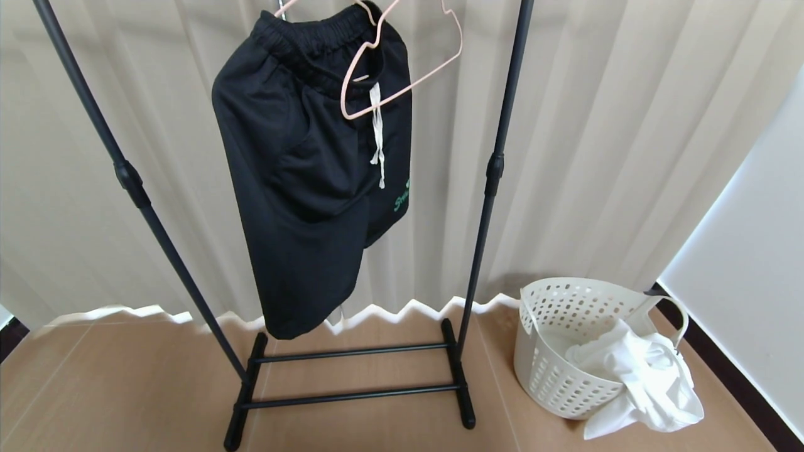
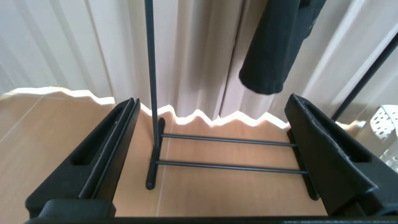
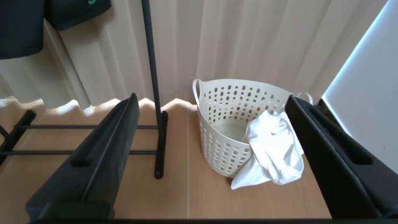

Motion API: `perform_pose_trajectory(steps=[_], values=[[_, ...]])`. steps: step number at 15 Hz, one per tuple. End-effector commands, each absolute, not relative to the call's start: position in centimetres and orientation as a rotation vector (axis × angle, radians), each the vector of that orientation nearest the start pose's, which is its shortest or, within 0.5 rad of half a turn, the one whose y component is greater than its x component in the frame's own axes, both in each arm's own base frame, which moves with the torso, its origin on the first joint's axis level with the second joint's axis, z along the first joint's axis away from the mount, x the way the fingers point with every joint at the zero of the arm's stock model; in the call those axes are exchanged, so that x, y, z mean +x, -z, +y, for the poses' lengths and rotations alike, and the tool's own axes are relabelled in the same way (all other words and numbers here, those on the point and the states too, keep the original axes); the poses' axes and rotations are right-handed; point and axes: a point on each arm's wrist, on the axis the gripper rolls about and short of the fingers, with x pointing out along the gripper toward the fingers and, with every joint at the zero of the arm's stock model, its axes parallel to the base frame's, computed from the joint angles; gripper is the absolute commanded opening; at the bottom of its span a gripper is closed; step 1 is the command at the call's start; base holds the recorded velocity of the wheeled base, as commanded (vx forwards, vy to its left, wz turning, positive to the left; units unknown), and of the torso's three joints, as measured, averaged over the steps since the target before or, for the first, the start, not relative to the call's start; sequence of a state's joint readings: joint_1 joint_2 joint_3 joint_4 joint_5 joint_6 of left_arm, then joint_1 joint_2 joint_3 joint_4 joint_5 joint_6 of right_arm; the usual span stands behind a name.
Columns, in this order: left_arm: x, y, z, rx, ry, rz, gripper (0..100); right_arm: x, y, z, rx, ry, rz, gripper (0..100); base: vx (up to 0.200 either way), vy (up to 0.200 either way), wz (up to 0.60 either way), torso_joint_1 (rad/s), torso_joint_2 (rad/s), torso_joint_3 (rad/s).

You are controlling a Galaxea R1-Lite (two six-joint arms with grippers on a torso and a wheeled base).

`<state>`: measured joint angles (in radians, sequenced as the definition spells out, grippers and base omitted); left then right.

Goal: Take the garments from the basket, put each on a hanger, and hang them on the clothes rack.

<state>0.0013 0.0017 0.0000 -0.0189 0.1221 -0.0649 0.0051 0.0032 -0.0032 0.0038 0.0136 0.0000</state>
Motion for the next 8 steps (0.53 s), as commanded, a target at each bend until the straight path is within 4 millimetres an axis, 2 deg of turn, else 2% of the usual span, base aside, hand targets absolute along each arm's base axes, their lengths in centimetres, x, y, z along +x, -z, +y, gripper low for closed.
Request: perform_pose_trajectory(steps=[1,6,8], values=[[-2.28,-7.76,0.27,-0.067,-0.124,-0.021,100,-2.27,-7.61,0.02,0.0,-0.02,0.005,100,0.0,0.0,0.0,-0.041,0.46,0.413],[-2.28,-7.76,0.27,-0.067,-0.124,-0.021,100,-2.27,-7.61,0.02,0.0,-0.02,0.005,100,0.0,0.0,0.0,-0.007,0.41,0.408],[-2.28,-7.76,0.27,-0.067,-0.124,-0.021,100,-2.27,-7.61,0.02,0.0,-0.02,0.005,100,0.0,0.0,0.0,0.004,0.03,0.043]])
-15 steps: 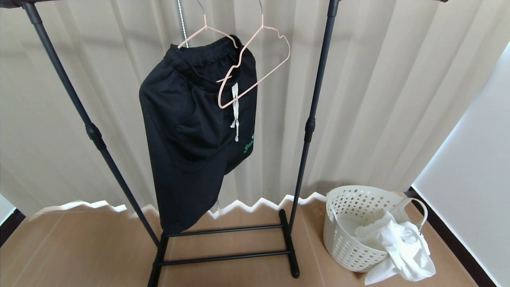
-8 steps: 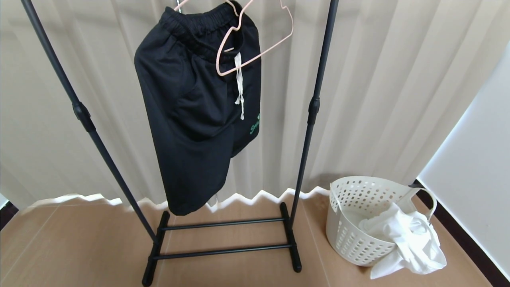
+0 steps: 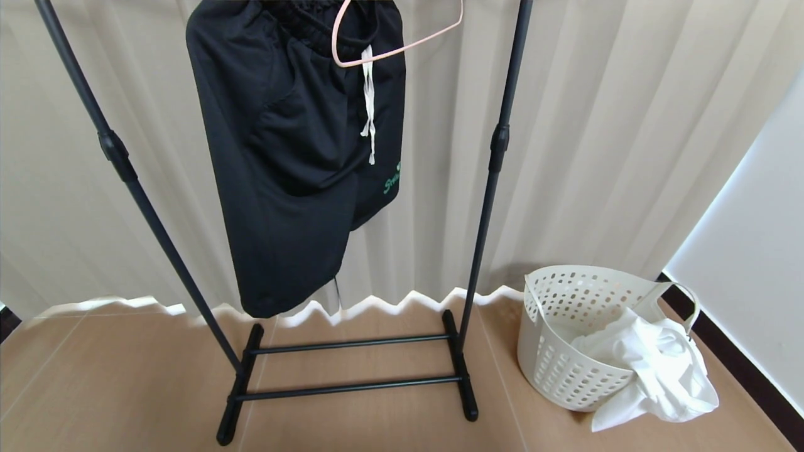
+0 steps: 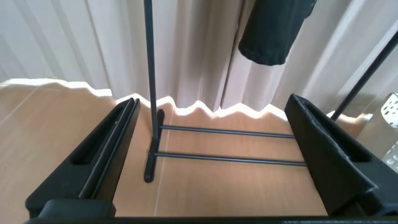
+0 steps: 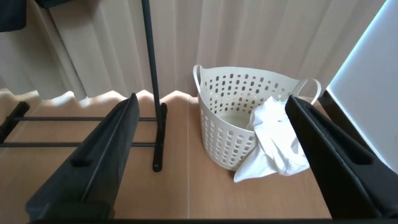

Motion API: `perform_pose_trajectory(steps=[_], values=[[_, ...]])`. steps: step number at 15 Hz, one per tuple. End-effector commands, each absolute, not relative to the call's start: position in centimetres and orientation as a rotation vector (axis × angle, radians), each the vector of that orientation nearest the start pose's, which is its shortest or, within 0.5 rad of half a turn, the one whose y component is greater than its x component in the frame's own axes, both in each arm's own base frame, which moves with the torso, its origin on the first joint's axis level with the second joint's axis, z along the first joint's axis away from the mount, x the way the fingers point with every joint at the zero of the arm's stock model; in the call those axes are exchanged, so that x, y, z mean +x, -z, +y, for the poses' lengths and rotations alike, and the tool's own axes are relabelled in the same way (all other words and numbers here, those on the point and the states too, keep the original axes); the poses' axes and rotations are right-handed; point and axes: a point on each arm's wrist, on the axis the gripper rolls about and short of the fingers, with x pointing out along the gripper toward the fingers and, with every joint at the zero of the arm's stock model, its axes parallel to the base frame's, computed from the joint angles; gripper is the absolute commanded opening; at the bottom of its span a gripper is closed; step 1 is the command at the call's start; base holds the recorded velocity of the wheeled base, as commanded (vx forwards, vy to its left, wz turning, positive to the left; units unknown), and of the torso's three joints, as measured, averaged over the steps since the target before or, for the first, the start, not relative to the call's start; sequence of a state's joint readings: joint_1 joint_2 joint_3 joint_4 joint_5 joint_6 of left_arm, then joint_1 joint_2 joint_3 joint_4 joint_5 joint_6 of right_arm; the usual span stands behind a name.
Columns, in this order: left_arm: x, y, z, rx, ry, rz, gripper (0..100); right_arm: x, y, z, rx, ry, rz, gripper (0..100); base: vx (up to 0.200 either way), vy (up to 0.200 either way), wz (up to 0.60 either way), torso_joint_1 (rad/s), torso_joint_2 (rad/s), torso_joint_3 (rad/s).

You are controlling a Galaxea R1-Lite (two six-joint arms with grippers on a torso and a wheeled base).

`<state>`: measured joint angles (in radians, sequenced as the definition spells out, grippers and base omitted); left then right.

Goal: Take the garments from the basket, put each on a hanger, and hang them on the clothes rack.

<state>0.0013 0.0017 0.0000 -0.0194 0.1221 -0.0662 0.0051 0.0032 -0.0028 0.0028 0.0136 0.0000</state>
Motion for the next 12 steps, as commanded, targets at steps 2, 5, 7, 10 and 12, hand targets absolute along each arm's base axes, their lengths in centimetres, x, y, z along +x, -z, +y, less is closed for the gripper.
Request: perform_pose_trajectory(steps=[2,5,7,10,12], values=[[-2.28,-7.76,0.27,-0.068,-0.124,-0.021,100,-2.27,-7.61,0.02,0.0,-0.018,0.005,100,0.0,0.0,0.0,0.013,0.08,0.087],[-2.28,-7.76,0.27,-0.067,-0.124,-0.021,100,-2.28,-7.61,0.02,0.0,-0.018,0.003,100,0.0,0.0,-0.4,0.01,0.07,0.064],[-2.28,-7.76,0.27,-0.067,-0.124,-0.021,100,-2.28,-7.61,0.02,0.0,-0.02,0.003,100,0.0,0.0,-0.6,0.0,0.02,0.017],[-2.28,-7.76,0.27,-0.065,-0.124,-0.021,100,-2.27,-7.61,0.02,0.0,-0.018,0.005,100,0.0,0.0,-0.2,0.001,0.0,0.001],[-2.27,-7.74,0.27,-0.065,-0.122,-0.019,100,-2.27,-7.61,0.02,0.0,-0.018,0.005,100,0.0,-0.1,0.0,0.001,0.0,0.001]])
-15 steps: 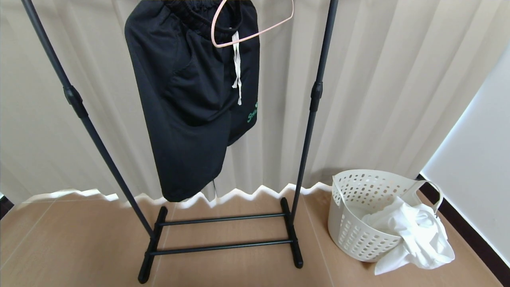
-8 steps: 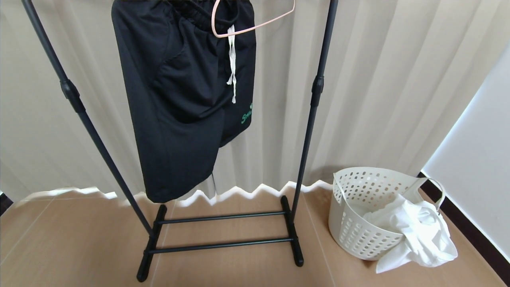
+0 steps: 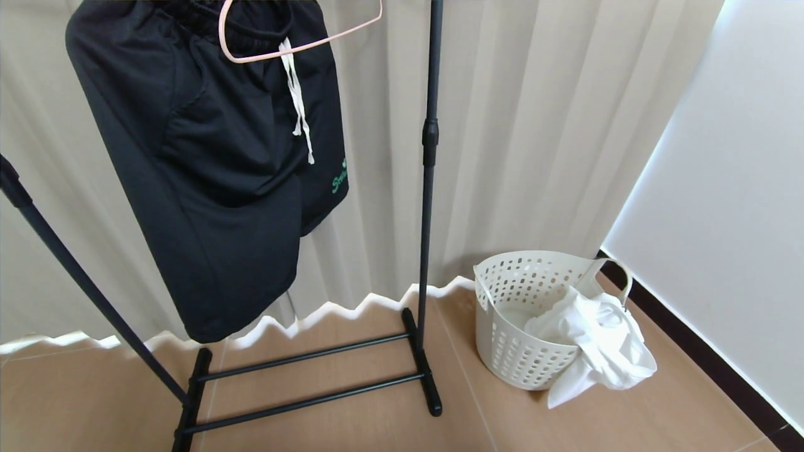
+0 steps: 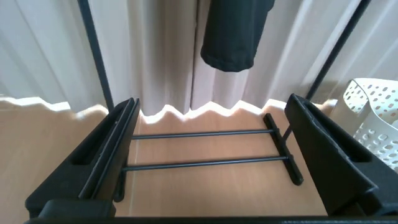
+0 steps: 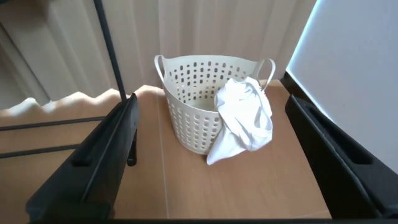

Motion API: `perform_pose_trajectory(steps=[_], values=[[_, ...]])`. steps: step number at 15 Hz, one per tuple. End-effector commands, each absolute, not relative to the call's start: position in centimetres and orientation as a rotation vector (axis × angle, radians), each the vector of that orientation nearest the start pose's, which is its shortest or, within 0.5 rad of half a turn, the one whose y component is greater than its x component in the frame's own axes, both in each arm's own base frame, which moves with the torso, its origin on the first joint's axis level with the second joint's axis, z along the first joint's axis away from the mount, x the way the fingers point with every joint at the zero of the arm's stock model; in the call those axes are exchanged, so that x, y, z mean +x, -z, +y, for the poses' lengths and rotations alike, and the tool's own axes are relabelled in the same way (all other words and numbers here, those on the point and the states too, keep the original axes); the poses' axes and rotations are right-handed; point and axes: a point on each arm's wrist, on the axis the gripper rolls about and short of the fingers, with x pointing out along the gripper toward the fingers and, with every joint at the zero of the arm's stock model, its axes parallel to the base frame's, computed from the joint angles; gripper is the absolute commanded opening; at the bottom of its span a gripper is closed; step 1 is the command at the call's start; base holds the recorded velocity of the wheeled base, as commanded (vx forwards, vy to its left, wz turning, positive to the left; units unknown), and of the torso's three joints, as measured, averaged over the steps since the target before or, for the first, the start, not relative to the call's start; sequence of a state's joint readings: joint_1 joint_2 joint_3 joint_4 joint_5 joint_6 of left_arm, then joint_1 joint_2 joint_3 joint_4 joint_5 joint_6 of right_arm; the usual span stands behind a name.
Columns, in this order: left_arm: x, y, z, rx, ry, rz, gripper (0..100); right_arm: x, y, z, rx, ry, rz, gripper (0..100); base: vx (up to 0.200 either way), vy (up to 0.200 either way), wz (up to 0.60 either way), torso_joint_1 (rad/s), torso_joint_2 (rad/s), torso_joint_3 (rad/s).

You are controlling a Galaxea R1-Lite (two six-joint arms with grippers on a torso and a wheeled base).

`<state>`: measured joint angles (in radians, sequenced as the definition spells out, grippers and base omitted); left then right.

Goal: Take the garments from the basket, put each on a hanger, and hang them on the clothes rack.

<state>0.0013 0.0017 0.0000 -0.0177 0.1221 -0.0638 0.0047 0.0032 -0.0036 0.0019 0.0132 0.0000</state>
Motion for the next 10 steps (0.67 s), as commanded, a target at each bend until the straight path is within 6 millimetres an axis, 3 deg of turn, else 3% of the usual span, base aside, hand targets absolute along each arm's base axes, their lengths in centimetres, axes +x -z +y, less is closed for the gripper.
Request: perform_pose_trajectory(steps=[1,9,10], values=[[-2.28,-7.74,0.27,-0.065,-0.124,-0.019,100,-2.28,-7.61,0.02,0.0,-0.02,0.003,100,0.0,-0.2,0.0,-0.002,0.0,0.007],[-2.28,-7.76,0.27,-0.067,-0.124,-0.021,100,-2.27,-7.61,0.02,0.0,-0.02,0.005,100,0.0,-0.2,0.0,0.001,0.0,0.002],[-2.28,-7.76,0.27,-0.068,-0.124,-0.021,100,-2.27,-7.61,0.02,0.0,-0.018,0.005,100,0.0,0.0,-0.6,0.002,0.0,0.002]])
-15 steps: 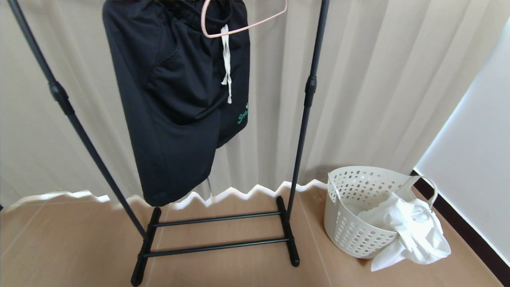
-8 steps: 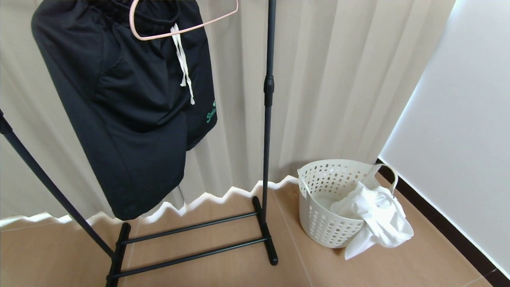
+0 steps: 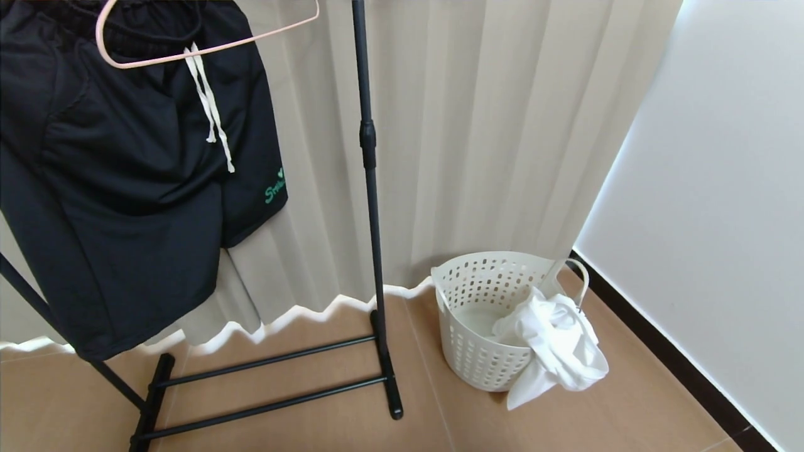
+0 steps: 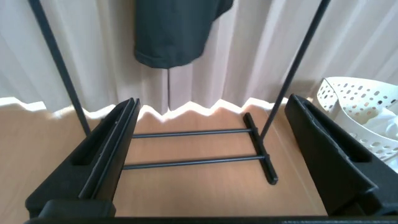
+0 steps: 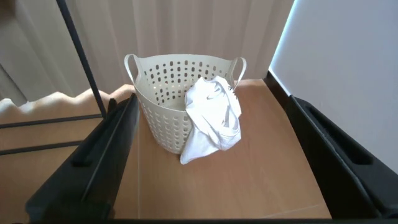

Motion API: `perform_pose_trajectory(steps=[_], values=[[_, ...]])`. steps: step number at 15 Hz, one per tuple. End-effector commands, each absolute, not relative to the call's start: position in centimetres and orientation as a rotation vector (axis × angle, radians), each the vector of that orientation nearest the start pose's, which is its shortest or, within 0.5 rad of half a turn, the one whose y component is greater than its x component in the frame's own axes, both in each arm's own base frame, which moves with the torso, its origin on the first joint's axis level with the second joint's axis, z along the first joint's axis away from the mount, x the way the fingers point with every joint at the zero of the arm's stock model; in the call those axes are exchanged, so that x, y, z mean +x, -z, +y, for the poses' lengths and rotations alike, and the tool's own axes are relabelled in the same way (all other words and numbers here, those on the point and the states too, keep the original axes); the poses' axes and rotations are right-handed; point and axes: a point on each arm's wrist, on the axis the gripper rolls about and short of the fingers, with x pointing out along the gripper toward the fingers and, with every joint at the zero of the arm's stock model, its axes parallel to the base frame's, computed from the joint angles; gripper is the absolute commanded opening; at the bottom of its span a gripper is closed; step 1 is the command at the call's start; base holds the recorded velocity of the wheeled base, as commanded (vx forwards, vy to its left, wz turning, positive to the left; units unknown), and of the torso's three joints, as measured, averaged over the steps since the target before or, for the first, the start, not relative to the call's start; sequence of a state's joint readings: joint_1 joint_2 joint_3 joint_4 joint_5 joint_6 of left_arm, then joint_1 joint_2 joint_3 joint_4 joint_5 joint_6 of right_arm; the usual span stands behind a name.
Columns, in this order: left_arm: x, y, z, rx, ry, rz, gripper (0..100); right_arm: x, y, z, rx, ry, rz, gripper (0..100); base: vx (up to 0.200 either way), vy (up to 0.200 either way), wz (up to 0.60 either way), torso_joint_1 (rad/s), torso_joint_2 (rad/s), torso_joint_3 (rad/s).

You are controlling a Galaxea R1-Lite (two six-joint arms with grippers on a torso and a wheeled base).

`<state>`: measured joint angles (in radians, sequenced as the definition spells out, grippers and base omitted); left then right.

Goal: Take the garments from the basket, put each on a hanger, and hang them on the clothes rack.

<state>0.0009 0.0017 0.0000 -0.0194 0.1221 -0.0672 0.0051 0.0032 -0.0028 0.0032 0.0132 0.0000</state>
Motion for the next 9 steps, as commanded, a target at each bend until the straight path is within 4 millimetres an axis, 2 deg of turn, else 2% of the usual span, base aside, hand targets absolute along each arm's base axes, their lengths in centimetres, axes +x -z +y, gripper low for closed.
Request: perform_pose_trajectory(steps=[1,2,8,9], values=[[-2.28,-7.76,0.27,-0.068,-0.124,-0.021,100,-2.27,-7.61,0.02,0.0,-0.018,0.005,100,0.0,0.0,-0.6,0.002,0.0,0.002],[-2.28,-7.76,0.27,-0.067,-0.124,-0.021,100,-2.27,-7.61,0.02,0.0,-0.018,0.005,100,0.2,0.0,-0.6,0.007,0.0,0.002],[-2.28,-7.76,0.27,-0.068,-0.124,-0.021,100,-2.27,-7.61,0.02,0.0,-0.02,0.005,100,0.2,0.0,0.0,0.002,0.0,0.005],[-2.28,-7.76,0.27,-0.068,-0.124,-0.021,100,-2.27,-7.61,0.02,0.0,-0.018,0.005,100,0.0,0.0,0.0,0.0,0.0,0.0]])
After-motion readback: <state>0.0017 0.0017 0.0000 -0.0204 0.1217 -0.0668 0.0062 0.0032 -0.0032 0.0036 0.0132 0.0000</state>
